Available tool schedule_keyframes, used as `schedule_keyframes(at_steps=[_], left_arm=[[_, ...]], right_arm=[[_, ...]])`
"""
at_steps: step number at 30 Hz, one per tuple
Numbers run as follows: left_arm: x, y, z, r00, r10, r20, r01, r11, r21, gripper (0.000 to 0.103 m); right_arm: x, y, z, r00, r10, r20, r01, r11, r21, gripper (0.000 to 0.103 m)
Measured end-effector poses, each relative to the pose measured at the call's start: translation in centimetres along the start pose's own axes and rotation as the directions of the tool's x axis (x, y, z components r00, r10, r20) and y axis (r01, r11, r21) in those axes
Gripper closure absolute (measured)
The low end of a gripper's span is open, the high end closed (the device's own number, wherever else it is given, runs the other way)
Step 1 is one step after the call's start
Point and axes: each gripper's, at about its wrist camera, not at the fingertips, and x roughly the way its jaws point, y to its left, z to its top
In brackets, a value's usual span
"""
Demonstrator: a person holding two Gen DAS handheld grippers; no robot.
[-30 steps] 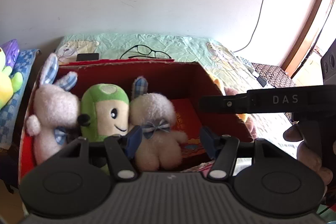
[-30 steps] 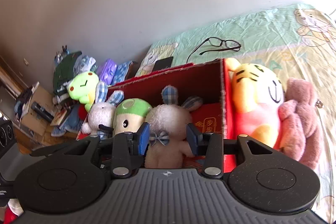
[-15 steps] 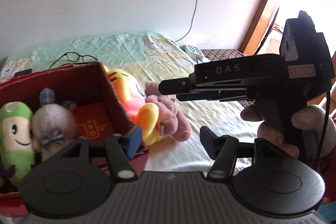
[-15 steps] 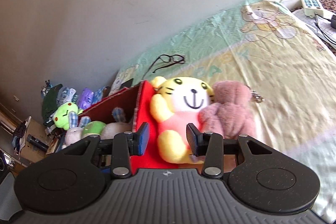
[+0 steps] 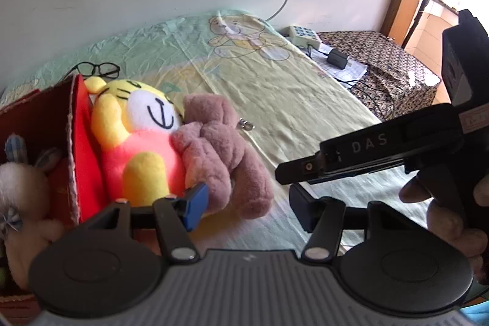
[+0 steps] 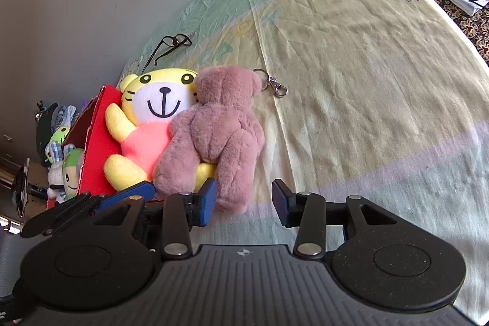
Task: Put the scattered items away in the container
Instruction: 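Close the right gripper around the mauve teddy bear's body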
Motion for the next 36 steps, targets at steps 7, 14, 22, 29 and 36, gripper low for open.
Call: schedule_keyframes(at_steps=[7,14,22,29,36], left_arm=[[1.8,0.1,0.6,0.995,0.096,-0.016,-0.096,0.995,-0.021,0.035],[3.2,0.7,1.2,0.991,0.132,-0.029,-0.133,0.99,-0.04,0.037],[3.9,0.5,1.1,0.99,0.123,-0.064,-0.126,0.991,-0.046,0.055],[3.1,-0.6,1.2,0.995,0.08,-0.063,-0.082,0.996,-0.023,0.068],[2.2,-3.2,-1.3,0.992,-0.049,-0.118,0.051,0.999,0.015,0.068]], right_arm=[[1.9,-0.6,1.5,0.995,0.058,-0.078,-0.059,0.998,-0.003,0.055],[4.0,-1.2,3.0,0.989,0.078,-0.125,-0.077,0.997,0.013,0.055],[6.2,-1.8,3.6,0.972,0.143,-0.188,-0.133,0.989,0.066,0.071],[3.6,-2.0,3.0,0.978,0.107,-0.181,-0.115,0.993,-0.035,0.072],[0.6,-4.4,0.0,0.972,0.059,-0.228,-0.074,0.996,-0.058,0.073]])
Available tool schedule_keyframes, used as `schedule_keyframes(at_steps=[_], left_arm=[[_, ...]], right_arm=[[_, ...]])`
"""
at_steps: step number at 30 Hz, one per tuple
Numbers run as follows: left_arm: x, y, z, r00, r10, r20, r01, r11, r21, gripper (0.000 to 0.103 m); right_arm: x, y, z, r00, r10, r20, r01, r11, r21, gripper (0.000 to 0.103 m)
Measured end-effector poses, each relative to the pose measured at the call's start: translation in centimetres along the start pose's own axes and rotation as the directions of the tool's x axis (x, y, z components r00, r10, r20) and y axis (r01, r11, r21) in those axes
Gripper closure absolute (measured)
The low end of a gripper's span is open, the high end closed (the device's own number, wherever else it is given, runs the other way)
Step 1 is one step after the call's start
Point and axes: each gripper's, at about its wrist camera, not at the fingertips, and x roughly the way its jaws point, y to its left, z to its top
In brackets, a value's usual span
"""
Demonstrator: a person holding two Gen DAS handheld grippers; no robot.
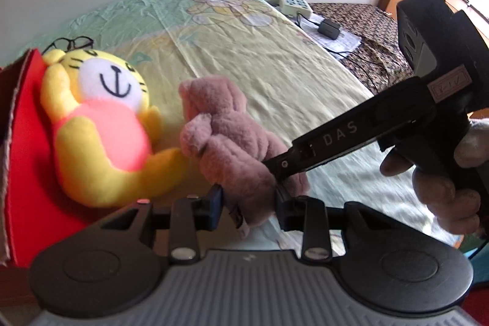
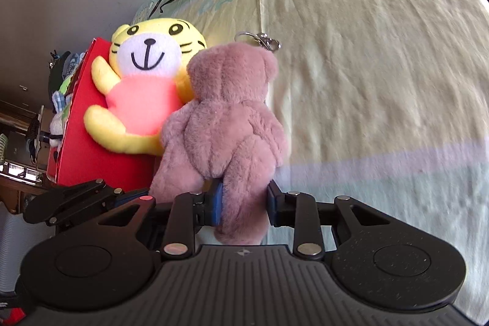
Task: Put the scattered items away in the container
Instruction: 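Close the right gripper around the mauve teddy bear's body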
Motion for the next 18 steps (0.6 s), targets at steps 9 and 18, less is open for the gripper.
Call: schedule_keyframes(at_steps=[9,18], left_arm=[[-0.1,-1.3,-3.9,0.992,-0.071,-0.1,0.072,0.997,0.006,0.063],[0.2,0.5,-1.6,0.997,-0.079,-0.011,0.077,0.992,-0.095,0.021]], right_arm=[[-1.4,0.8,-2.7,0.999,-0.021,-0.04,0.018,0.998,-0.057,0.067],[-2.6,0.5,0.0,0.992,-0.016,0.124,0.018,1.0,-0.013,0.044]])
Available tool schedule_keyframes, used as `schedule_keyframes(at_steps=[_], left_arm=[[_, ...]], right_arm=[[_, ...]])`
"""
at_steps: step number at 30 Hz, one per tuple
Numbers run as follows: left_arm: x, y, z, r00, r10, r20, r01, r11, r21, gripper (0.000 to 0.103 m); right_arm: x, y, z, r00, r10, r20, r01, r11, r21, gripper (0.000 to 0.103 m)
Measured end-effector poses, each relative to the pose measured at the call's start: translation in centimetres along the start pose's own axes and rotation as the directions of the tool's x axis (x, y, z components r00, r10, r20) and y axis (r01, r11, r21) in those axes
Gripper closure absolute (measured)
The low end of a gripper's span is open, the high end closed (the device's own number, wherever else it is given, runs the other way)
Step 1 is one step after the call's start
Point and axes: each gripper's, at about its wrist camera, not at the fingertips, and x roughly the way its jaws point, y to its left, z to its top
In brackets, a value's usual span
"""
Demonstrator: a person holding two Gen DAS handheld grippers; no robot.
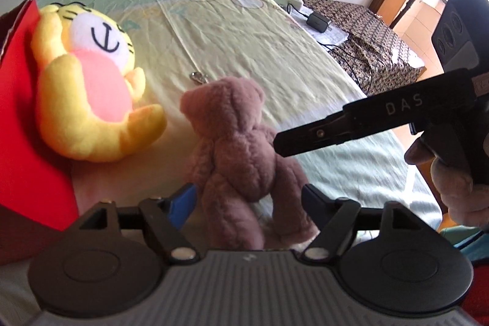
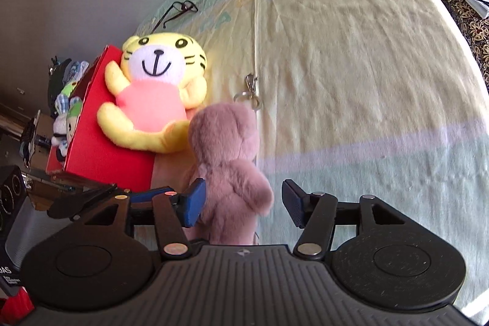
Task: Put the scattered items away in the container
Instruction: 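Close the right gripper around the mauve teddy bear's body, then lift the teddy bear with the right gripper and carry it toward the box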
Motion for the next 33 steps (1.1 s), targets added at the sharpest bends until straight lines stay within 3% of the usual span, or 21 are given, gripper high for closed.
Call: schedule_keyframes(at_steps=[4,10,17,20,22,27,30,33], left_arm=[[2.0,0.5,1.0,1.0,0.007,-0.015,-0.008,0.999,-0.053,0.022],[2.5,0.8,1.3,1.0,0.0,-0.013,-0.001,0.997,-0.078,0.021],[1.0,1.0,1.2,1.0,0.025,-0.003,-0.025,0.998,-0.065,0.028],[0.0,0.6,1.0,1.0,0.008,0.009,-0.007,0.999,-0.047,0.026],[-0.3,0.3,0.8,1.0,-0.005,0.008,0.006,0.999,-0.04,0.026],[-1.6,-0.7,0.3,1.0,-0.007,0.02,0.007,1.0,-0.003,0.024],[-2.5,-0.8,0.1,0.998,0.048,0.041,-0.048,0.999,0.011,0.017],[-2.9,-0.1,-0.1,0.989,0.136,0.061,-0.136,0.991,0.003,0.02]], right_arm=[[1.3,0.0,1.0,1.0,0.002,0.003,-0.002,1.0,0.02,0.044],[2.9,-0.5,1.2,0.996,0.047,-0.076,-0.042,0.997,0.062,0.045],[2.7,-1.5,0.9,0.987,0.096,-0.13,-0.085,0.993,0.087,0.045],[2.6,-1.5,0.8,0.981,0.143,-0.132,-0.129,0.986,0.109,0.053],[2.5,-1.0,0.9,0.97,0.198,-0.143,-0.18,0.975,0.126,0.063],[3.1,2.1,0.9,0.956,0.237,-0.171,-0.228,0.971,0.072,0.062],[3.7,4.3,0.8,0.952,0.248,-0.181,-0.25,0.968,0.014,0.061],[3.8,5.6,1.2,0.952,0.264,-0.151,-0.271,0.962,-0.023,0.06]])
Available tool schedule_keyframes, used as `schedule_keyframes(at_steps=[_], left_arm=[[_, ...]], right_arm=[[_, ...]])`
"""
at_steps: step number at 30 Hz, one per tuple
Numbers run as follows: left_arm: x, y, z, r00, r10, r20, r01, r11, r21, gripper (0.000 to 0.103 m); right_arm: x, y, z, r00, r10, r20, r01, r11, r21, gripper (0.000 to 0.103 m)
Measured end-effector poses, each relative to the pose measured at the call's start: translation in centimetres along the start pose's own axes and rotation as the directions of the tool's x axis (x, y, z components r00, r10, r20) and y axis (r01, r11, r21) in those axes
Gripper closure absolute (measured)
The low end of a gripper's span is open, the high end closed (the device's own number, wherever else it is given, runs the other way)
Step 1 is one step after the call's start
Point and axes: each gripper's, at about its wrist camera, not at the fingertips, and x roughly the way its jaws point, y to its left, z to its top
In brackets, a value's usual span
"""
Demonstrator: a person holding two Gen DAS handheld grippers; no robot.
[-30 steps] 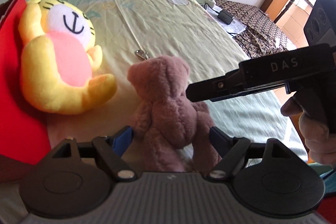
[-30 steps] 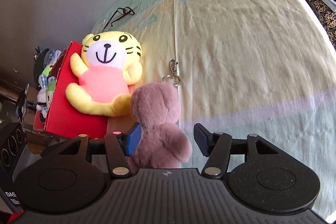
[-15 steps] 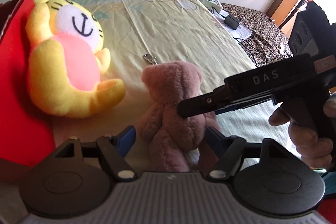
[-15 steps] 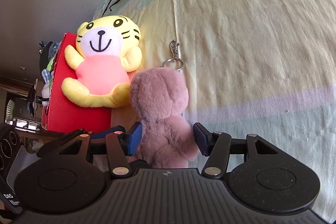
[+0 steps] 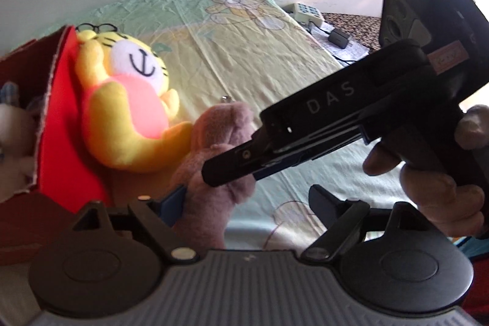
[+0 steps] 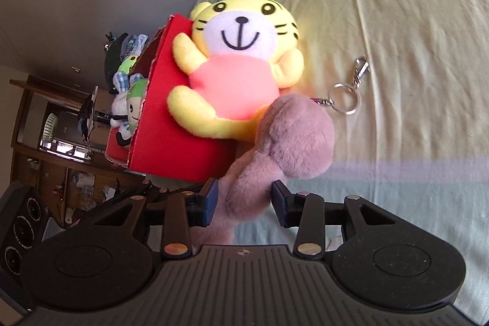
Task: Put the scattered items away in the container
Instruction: 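Lift the teddy bear with the right gripper and carry it toward the box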
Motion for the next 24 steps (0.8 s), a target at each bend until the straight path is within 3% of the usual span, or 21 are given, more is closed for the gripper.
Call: schedule_keyframes(at_steps=[3,7,9,10,13,17,24], left_arm=[[0.1,2.0,0.1,0.999,0.045,0.01,-0.044,0.998,-0.055,0.032],[0.4,3.7,0.6,0.996,0.089,0.007,-0.088,0.991,-0.098,0.061],[0.7,3.5,0.7,0.993,0.117,0.001,-0.117,0.99,-0.083,0.066],[0.9,3.4,0.7,0.992,0.124,0.0,-0.124,0.989,-0.081,0.067],[1.1,4.1,0.6,0.998,0.058,-0.014,-0.059,0.988,-0.143,0.07],[1.3,3.8,0.4,1.0,0.023,-0.015,-0.025,0.987,-0.16,0.071],[1.3,3.5,0.7,1.0,-0.002,-0.012,0.0,0.983,-0.181,0.074]], right_arm=[[0.1,0.6,0.5,0.999,0.025,0.027,-0.025,1.0,-0.015,0.06],[0.0,0.1,0.8,0.997,0.044,0.061,-0.045,0.999,0.018,0.057],[-0.5,-0.5,0.8,0.995,0.051,0.086,-0.055,0.998,0.04,0.057],[-1.0,-0.8,0.8,0.994,0.041,0.102,-0.046,0.998,0.048,0.057],[-2.2,-2.4,0.6,0.991,0.014,0.135,-0.028,0.995,0.099,0.057],[-2.9,-4.9,-0.2,0.992,-0.019,0.123,-0.003,0.983,0.182,0.057],[-1.6,-6.1,0.0,0.991,0.068,0.116,-0.096,0.961,0.261,0.058]])
